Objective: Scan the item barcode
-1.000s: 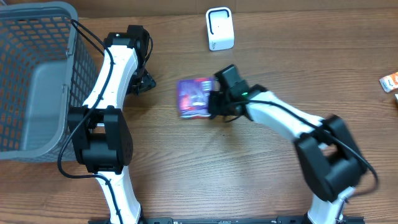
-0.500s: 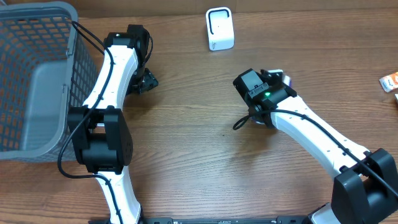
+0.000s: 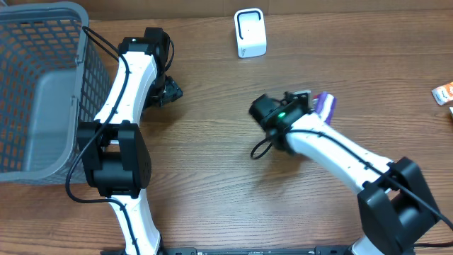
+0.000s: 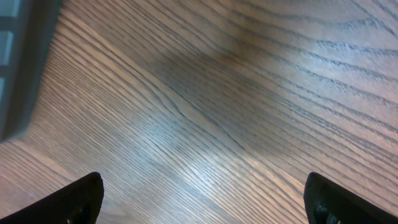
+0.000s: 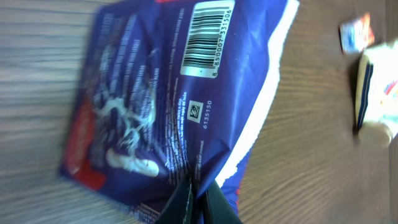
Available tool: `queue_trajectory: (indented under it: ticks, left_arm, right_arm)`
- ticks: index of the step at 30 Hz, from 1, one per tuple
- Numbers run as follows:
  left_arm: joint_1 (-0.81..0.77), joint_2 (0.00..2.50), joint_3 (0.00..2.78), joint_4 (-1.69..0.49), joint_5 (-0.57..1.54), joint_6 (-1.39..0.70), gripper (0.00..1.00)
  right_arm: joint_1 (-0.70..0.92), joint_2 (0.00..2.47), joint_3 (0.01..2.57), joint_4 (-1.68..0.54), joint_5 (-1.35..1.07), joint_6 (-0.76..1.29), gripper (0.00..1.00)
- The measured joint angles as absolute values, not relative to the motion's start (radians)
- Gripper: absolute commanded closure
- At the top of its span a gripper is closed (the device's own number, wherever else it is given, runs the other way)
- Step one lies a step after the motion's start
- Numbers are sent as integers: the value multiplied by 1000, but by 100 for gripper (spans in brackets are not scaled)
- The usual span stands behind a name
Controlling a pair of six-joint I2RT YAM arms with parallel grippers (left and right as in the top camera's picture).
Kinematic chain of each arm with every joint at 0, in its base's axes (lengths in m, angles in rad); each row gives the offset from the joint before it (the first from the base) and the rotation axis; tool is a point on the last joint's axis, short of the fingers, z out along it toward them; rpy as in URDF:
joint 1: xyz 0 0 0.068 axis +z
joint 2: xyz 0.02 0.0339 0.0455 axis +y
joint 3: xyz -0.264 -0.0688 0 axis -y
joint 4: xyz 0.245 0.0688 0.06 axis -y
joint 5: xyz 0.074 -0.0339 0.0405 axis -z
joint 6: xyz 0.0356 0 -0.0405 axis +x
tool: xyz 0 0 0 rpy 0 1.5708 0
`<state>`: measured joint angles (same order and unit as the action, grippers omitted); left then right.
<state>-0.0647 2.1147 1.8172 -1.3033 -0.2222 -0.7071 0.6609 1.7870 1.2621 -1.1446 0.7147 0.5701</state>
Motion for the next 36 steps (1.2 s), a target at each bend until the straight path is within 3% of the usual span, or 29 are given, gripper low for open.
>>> queue_trajectory:
  ticks: [7,11,13,16,20,22,30,36]
  left_arm:
    - [-65,2115,1817,-1301,-194,-704,5]
    - [-65,2115,1817,-1301,-191,-704,4]
    - [-65,2115,1817,-1301,-190,-703,4]
    - [-65,2115,1817,-1306,-190,-696,2]
    - [-65,2115,1817,-1316,-189,-677,1]
    - [-65,2115,1817,-1325,-189,-672,0]
    - [-65,2115,1817,-1338,-121,-590,0]
    - [-65,2115,1817,-1338,-10,-519,0]
  right_arm:
    - [792,1791,1262,-1096,680,567,86]
    - [813,1791,1265,-986,534,568,79]
    - [818,1795,1265,-939,435,569,65]
    - [818,1808,1282,-929,302,576,28]
    - [805,1811,1377,-995,201,568,21]
    - [778,1811,1467,-1060,171,567,1]
    - [558,1809,1631,-1138,133,356,0]
    - [335,1809,1586,-1056,-58,154,11]
